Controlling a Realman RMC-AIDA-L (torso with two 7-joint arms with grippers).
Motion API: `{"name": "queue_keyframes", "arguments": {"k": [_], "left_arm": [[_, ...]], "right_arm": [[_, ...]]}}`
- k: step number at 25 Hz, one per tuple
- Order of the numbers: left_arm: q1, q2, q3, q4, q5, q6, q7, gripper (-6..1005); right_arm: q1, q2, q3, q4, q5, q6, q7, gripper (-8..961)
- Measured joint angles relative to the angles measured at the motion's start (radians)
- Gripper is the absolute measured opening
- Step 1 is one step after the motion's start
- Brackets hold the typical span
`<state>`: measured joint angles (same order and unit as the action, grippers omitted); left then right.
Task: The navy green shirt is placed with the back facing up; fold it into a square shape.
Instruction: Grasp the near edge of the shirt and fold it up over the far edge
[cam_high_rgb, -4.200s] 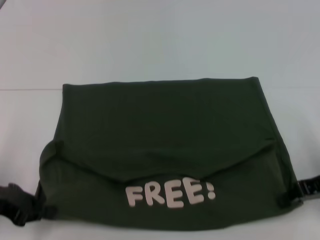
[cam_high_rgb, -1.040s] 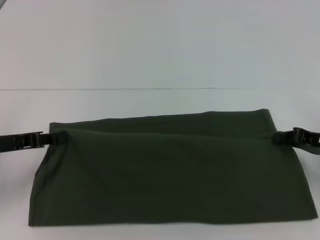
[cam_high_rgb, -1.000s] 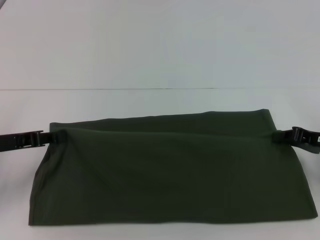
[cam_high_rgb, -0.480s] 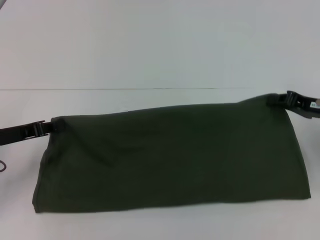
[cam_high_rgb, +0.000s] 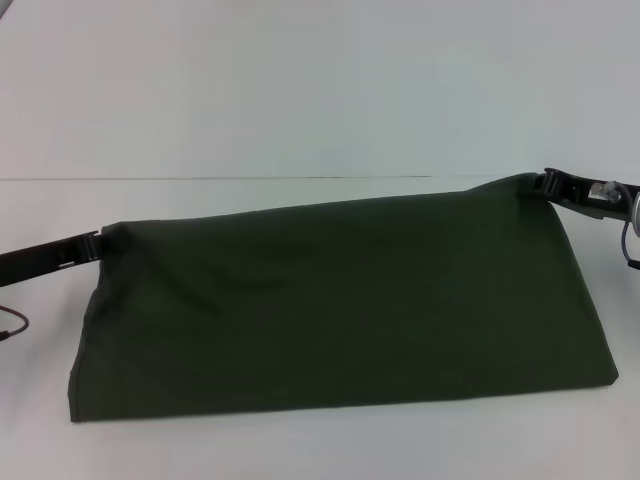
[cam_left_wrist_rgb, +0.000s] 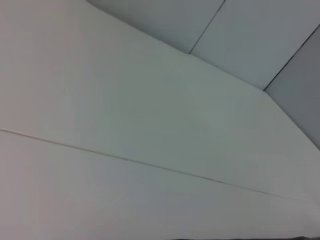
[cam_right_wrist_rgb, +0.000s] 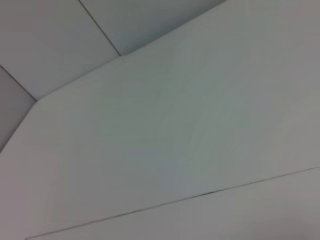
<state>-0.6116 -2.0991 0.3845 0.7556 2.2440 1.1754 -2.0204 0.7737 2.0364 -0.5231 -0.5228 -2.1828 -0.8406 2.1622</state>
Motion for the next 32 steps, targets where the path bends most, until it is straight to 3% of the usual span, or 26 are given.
{"name": "queue_keyframes", "arguments": {"k": [13, 24, 32], "left_arm": [[-0.019, -0.039, 0.066, 0.009, 0.000, -0.133, 0.009, 42], [-0.016, -0.042, 0.075, 0.008, -0.037, -0.155, 0.031, 43], [-0.017, -0.059, 0.087, 0.007, -0.051, -0.205, 0.064, 72]], "right_arm": [[-0.010, 0.033, -0.009, 0.008, 0.000, 0.070, -0.021, 29], [-0.009, 0.037, -0.009, 0.008, 0.000, 0.091, -0.022, 39], [-0.011, 0.044, -0.009, 0.006, 0.067, 0.103, -0.082, 77]]}}
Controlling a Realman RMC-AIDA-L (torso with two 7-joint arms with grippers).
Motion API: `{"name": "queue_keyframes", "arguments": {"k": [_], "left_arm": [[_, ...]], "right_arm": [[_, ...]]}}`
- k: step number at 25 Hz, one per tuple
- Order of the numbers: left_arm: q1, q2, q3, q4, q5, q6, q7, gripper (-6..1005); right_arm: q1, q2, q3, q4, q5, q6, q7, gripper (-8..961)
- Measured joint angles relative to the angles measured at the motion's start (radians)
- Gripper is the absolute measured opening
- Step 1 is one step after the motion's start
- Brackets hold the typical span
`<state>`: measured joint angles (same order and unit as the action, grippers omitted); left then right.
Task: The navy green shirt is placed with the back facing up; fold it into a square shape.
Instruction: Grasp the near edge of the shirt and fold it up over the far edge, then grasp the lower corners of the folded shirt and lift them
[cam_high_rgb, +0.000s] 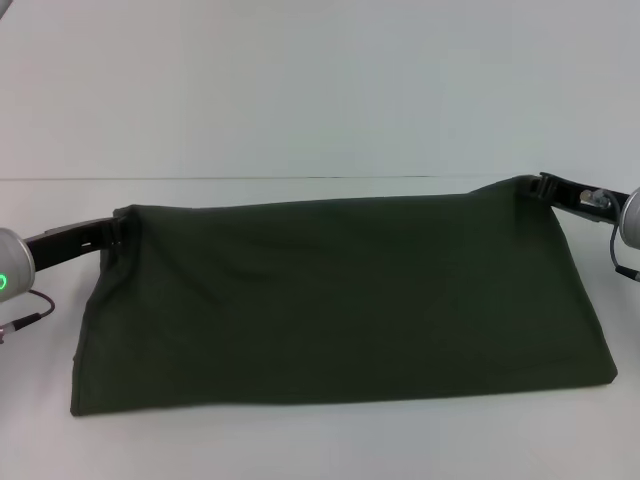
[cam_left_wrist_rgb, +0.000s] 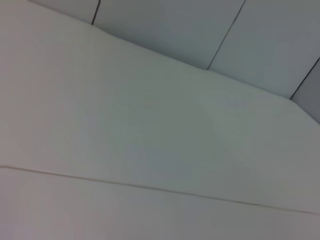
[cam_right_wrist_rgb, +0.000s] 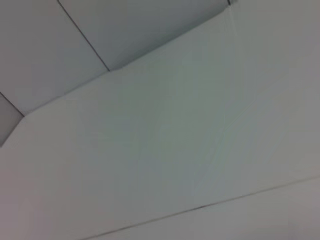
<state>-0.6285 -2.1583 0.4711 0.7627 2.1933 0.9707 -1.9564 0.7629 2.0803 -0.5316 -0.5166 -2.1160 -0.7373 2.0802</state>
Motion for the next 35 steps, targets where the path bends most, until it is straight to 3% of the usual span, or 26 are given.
{"name": "queue_keyframes", "arguments": {"k": [3, 8, 11, 14, 19, 22, 30, 35], "left_arm": [[0.005, -0.008, 0.001, -0.008, -0.036, -0.035, 0.032, 83], [0.008, -0.006, 0.001, -0.048, -0.103, -0.081, 0.056, 101], [0.009, -0.005, 0.001, -0.060, -0.116, -0.104, 0.065, 320], [0.005, -0.003, 0.002, -0.066, -0.117, -0.125, 0.072, 384], [0.008, 0.007, 0.001, -0.067, -0.116, -0.121, 0.036, 492], [0.012, 0.046, 0.002, -0.075, -0.102, -0.023, -0.040, 556], [0.044, 0.236, 0.056, -0.183, -0.094, 0.335, -0.223, 750], [0.064, 0.269, 0.059, -0.163, 0.007, 0.431, -0.300, 800]], "right_arm": [[-0.012, 0.006, 0.000, 0.002, 0.083, 0.001, -0.072, 91], [-0.019, 0.006, -0.002, 0.010, 0.124, 0.001, -0.109, 321], [-0.020, 0.006, -0.002, 0.011, 0.125, 0.001, -0.110, 436], [-0.022, 0.006, -0.002, 0.011, 0.125, 0.000, -0.111, 550], [-0.035, 0.006, 0.005, 0.007, 0.127, -0.015, -0.111, 659], [-0.057, -0.005, 0.006, 0.003, 0.149, -0.079, -0.110, 725], [-0.151, -0.091, 0.001, 0.000, 0.161, -0.436, -0.102, 931], [-0.202, -0.127, 0.003, 0.000, 0.160, -0.597, -0.084, 929]]}}
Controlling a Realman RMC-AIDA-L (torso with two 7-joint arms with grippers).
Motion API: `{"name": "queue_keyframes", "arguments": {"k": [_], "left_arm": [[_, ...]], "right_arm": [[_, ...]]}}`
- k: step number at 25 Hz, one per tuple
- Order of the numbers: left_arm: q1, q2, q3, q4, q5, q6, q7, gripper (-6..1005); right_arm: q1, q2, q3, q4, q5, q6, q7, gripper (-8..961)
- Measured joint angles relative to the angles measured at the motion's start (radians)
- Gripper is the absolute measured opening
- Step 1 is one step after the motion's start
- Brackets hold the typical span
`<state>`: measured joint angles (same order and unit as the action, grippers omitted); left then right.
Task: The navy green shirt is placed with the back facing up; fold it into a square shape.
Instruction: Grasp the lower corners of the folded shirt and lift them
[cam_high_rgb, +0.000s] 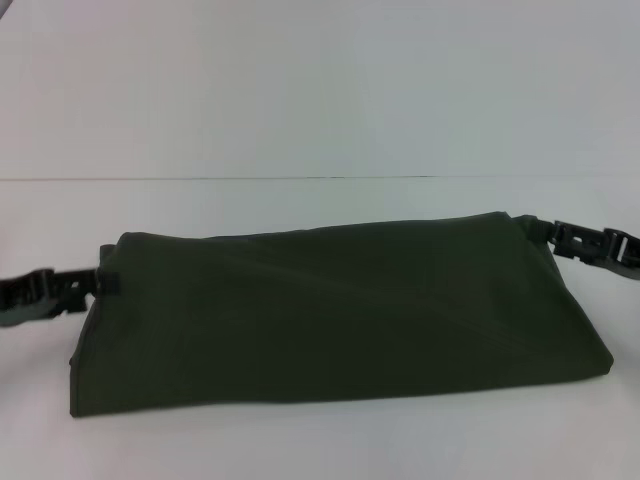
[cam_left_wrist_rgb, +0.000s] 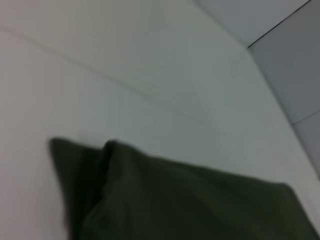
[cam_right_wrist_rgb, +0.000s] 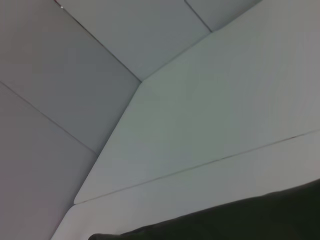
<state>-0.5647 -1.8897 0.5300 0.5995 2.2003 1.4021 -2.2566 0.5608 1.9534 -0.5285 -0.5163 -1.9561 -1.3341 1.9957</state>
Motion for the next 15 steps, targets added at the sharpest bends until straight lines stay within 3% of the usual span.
{"name": "queue_keyframes", "arguments": {"k": [4, 9, 15], "left_arm": [[-0.002, 0.003, -0.002, 0.020, 0.089, 0.005, -0.038, 795], [-0.010, -0.001, 0.006, 0.023, 0.096, 0.029, -0.035, 797], [0.001, 0.017, -0.001, 0.050, 0.146, 0.068, -0.040, 796]], "right_arm": [[-0.022, -0.010, -0.012, 0.000, -0.002, -0.036, -0.001, 928], [-0.030, -0.011, -0.038, -0.001, -0.030, -0.034, 0.005, 927], [-0.016, -0.017, -0.045, -0.021, -0.149, -0.024, 0.087, 927]]}}
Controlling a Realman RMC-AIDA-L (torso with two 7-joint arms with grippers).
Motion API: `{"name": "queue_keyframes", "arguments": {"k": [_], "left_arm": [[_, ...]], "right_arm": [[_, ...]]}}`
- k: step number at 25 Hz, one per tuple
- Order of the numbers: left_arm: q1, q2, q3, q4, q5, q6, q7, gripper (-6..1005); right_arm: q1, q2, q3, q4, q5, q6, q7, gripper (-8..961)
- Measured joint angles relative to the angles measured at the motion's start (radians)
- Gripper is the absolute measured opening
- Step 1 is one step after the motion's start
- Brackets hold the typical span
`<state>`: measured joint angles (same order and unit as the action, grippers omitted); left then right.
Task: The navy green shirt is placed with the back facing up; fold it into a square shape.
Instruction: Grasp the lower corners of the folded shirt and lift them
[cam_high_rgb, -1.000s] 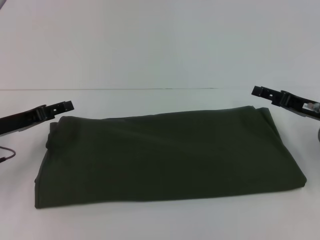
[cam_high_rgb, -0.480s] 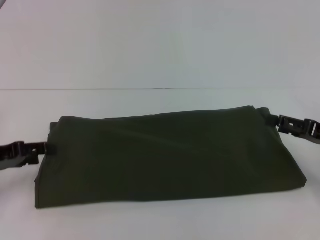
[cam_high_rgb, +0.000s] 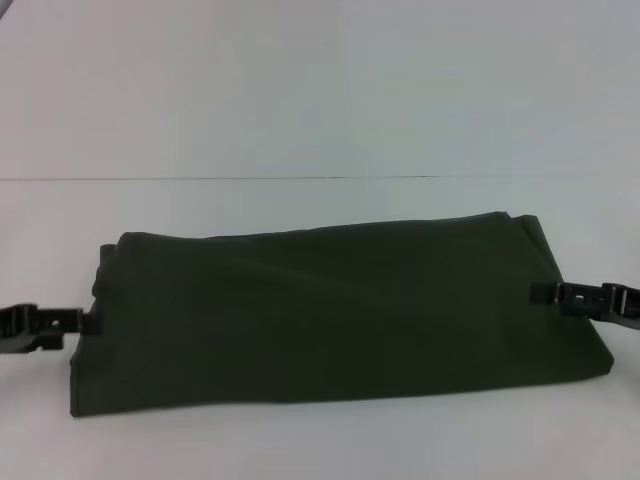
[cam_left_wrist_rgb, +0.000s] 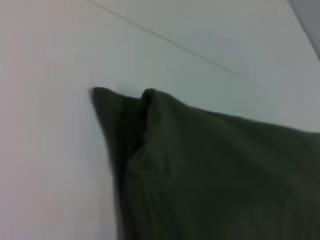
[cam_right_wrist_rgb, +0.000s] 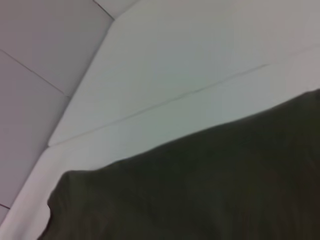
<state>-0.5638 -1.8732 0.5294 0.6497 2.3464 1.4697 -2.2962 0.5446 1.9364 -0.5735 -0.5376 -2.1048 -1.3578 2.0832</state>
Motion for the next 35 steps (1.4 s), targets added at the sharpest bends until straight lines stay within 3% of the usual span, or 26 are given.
{"name": "queue_keyframes", "arguments": {"k": [4, 14, 35], "left_arm": [[0.001, -0.003, 0.002, 0.012, 0.063, 0.008, 0.058, 795], [0.010, -0.009, 0.005, 0.000, 0.065, 0.024, 0.094, 794], [0.021, -0.045, 0.021, -0.010, 0.091, -0.043, 0.123, 790]], "right_arm": [[0.003, -0.003, 0.000, -0.007, -0.020, 0.000, 0.014, 926], [0.008, -0.004, 0.000, -0.007, -0.021, -0.003, 0.015, 925], [0.010, 0.000, 0.000, -0.007, -0.021, -0.009, 0.014, 923]]}}
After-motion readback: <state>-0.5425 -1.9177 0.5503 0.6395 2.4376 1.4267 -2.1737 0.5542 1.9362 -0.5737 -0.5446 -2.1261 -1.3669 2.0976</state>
